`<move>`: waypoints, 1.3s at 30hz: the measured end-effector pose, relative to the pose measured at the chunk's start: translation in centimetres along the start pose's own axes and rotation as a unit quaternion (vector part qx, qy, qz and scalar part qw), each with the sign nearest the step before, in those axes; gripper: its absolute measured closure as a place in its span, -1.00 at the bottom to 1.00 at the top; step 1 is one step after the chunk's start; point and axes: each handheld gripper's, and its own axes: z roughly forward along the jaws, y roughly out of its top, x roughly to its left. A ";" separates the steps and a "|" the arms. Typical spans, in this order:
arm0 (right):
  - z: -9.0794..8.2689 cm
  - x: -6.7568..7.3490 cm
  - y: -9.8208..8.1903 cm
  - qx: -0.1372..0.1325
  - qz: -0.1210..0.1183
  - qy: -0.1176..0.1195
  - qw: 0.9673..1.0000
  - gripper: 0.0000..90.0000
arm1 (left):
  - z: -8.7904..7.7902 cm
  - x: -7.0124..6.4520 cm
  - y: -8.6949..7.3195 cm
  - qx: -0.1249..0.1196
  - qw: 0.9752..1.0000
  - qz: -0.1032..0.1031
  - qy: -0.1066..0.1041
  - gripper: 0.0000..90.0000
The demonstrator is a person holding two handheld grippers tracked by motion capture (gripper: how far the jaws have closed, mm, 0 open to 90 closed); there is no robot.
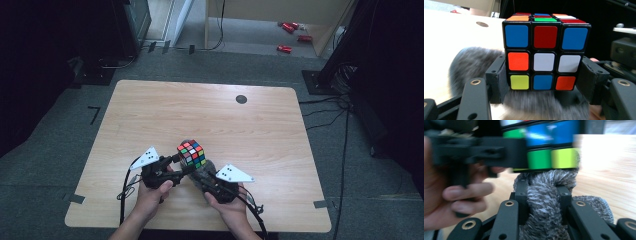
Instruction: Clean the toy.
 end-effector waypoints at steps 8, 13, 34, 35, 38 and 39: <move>-0.2 0.0 0.3 -0.002 -0.011 -0.003 1.000 0.59 | -0.3 0.0 0.2 -0.005 1.000 0.003 0.003 -0.21; -0.7 -0.9 0.3 -0.009 0.018 -0.028 0.999 0.59 | 0.0 -0.1 0.1 0.001 1.000 0.004 0.002 -0.21; -2.8 -4.3 1.6 -0.012 0.010 -0.125 0.992 0.57 | -0.6 0.8 0.2 0.009 0.999 0.019 0.030 -0.21; -2.9 -4.9 1.5 0.003 -0.001 -0.151 0.988 0.57 | -0.5 0.8 0.2 0.010 0.999 0.020 0.031 -0.21; -3.1 -6.1 1.2 0.018 0.001 -0.175 0.984 0.56 | -0.5 0.9 0.1 0.015 0.999 0.027 0.035 -0.22; -3.1 -6.4 1.1 0.024 0.003 -0.179 0.984 0.56 | -0.5 0.9 0.1 0.015 0.999 0.027 0.035 -0.22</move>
